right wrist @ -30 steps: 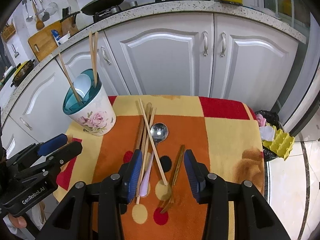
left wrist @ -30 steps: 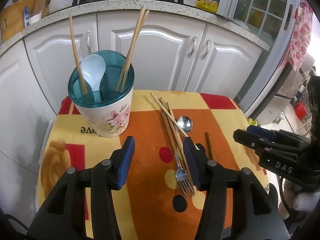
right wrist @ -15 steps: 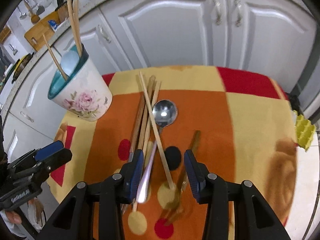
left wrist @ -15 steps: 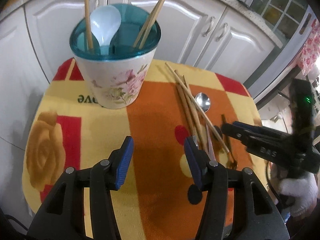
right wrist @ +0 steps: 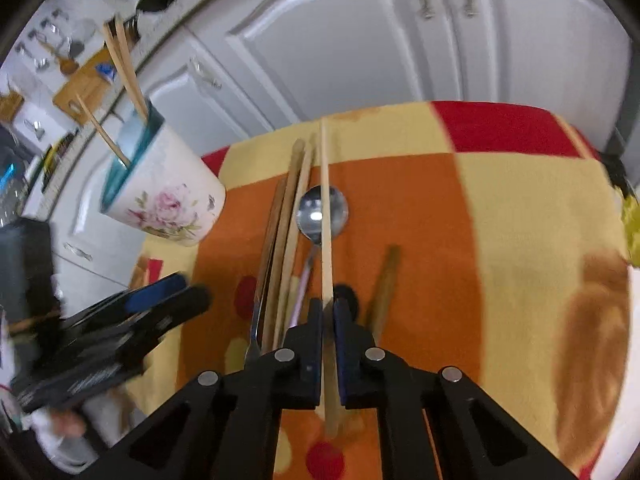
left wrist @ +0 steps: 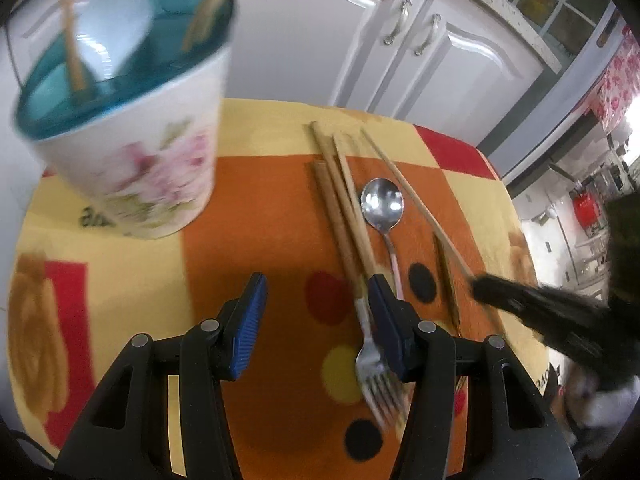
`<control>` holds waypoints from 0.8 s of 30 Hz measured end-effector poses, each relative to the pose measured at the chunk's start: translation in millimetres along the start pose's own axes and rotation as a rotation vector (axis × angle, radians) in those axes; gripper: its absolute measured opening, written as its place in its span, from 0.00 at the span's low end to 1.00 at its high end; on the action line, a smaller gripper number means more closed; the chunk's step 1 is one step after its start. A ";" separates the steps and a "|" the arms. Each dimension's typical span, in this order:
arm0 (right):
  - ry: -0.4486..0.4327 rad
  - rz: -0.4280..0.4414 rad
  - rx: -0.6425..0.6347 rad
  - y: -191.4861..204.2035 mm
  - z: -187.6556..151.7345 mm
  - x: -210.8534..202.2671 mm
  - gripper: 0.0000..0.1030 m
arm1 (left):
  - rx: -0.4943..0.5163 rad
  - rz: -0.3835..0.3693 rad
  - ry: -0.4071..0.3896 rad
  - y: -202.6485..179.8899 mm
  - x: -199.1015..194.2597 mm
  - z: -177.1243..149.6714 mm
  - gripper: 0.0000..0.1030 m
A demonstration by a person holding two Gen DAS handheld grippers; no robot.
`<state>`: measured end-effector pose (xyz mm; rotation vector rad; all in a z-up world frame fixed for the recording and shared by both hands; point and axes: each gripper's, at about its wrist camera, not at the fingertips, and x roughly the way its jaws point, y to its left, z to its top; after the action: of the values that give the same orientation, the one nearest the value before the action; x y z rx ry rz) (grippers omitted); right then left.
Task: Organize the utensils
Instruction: 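Grasp a wooden chopstick with the right tool while the left tool grasps the wooden-handled fork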
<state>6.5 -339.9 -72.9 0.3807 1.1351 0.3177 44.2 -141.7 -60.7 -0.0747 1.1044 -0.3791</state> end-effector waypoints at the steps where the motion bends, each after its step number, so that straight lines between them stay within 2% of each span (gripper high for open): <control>1: -0.002 -0.006 0.014 -4.0 -4.1 -6.0 0.05 | 0.001 -0.004 0.013 -2.0 7.0 2.7 0.50; 4: 0.002 -0.023 0.047 -19.2 -21.9 -25.8 0.05 | 0.001 -0.008 0.036 -4.6 22.8 8.8 0.45; 6: 0.019 -0.022 0.068 -26.8 -34.5 -32.5 0.05 | 0.014 -0.015 0.057 -7.2 31.3 11.3 0.35; 7: 0.034 -0.023 0.075 -29.0 -41.8 -32.7 0.05 | 0.017 -0.018 0.049 -7.8 32.0 12.1 0.34; 10: 0.117 -0.009 0.085 -32.2 -58.8 -22.8 0.05 | 0.023 -0.014 0.057 -10.3 36.0 17.0 0.17; 12: 0.142 -0.019 0.091 -33.6 -62.3 -15.4 0.07 | 0.020 -0.030 0.066 -10.0 39.1 19.3 0.11; 14: 0.123 -0.018 0.097 -33.0 -58.2 -16.0 0.17 | 0.034 -0.032 0.065 -11.7 39.2 19.4 0.09; 16: 0.101 -0.024 0.098 -32.5 -50.9 -20.2 0.21 | 0.034 -0.034 0.073 -10.3 37.3 17.9 0.09; 24: 0.020 -0.060 0.087 -29.7 -6.2 -18.9 0.21 | -0.006 -0.081 0.108 17.1 10.0 3.7 0.06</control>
<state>-5.0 -373.8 -73.1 0.4200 1.1798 0.2205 55.9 -129.6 -71.8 -0.1058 1.2121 -0.4564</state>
